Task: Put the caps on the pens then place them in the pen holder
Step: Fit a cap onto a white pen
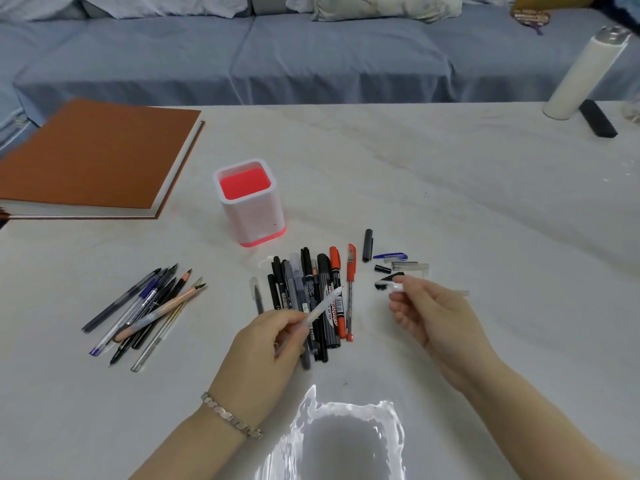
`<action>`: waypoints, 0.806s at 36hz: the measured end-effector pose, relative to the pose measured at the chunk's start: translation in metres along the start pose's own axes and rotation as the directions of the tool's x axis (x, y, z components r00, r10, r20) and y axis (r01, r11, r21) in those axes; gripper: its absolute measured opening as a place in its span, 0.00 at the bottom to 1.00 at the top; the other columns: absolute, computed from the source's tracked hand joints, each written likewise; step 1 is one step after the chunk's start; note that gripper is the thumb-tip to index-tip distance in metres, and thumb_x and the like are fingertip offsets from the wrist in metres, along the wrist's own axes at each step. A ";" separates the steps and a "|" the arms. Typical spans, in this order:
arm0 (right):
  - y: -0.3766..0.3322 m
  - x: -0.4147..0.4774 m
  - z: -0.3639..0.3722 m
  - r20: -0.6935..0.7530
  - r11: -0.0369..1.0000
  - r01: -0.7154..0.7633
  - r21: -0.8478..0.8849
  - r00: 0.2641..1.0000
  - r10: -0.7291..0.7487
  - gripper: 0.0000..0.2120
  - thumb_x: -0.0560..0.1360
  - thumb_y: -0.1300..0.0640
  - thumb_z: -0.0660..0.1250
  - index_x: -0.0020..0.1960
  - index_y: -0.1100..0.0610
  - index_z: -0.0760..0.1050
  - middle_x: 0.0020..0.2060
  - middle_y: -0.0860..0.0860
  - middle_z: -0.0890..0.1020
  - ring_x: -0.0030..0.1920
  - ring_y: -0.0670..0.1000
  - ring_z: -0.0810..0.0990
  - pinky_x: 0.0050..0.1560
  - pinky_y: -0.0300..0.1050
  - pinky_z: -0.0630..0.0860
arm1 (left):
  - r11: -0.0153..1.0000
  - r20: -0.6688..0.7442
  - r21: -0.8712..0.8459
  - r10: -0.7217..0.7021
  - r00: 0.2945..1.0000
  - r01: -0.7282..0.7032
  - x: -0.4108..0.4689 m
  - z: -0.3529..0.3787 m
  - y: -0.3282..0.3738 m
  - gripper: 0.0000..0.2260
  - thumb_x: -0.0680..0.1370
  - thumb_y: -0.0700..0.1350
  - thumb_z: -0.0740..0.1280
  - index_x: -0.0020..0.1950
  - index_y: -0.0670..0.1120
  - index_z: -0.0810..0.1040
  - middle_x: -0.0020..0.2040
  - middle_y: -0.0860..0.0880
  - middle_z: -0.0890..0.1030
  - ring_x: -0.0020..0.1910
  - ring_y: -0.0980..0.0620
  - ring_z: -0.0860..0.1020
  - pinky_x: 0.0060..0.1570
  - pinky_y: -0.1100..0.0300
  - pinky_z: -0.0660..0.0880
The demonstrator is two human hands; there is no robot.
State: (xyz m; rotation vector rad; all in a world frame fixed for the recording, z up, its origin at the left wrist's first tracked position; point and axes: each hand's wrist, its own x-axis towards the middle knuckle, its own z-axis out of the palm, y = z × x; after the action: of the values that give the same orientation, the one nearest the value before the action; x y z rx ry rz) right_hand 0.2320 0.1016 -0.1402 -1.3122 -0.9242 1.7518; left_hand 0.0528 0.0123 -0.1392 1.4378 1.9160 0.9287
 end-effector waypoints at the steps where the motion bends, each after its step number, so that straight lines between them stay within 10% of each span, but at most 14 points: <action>1: 0.002 -0.002 0.003 0.008 1.000 -0.003 0.006 1.000 0.003 0.07 0.76 0.60 0.62 0.43 0.57 0.79 0.27 0.46 0.81 0.29 0.41 0.79 0.35 0.31 0.78 | 1.000 0.003 -0.009 -0.006 1.000 0.006 0.000 0.000 0.001 0.11 0.75 0.43 0.64 0.40 0.61 0.73 0.37 0.52 0.79 0.42 0.57 0.75 0.42 0.67 0.72; 29: 0.003 -0.017 0.017 0.120 0.984 0.103 -0.144 0.989 -0.086 0.05 0.73 0.66 0.64 0.42 0.61 0.78 0.22 0.48 0.72 0.25 0.46 0.68 0.30 0.34 0.68 | 0.995 0.048 -0.009 0.098 0.994 -0.098 -0.012 -0.007 0.003 0.11 0.75 0.43 0.64 0.42 0.62 0.74 0.47 0.59 0.76 0.43 0.59 0.75 0.38 0.70 0.71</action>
State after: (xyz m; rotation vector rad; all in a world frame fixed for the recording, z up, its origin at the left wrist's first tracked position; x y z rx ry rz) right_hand 0.2185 0.0833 -0.1321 -1.2507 -1.1829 1.7249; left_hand 0.0520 0.0003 -0.1324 1.5484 1.8199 0.9354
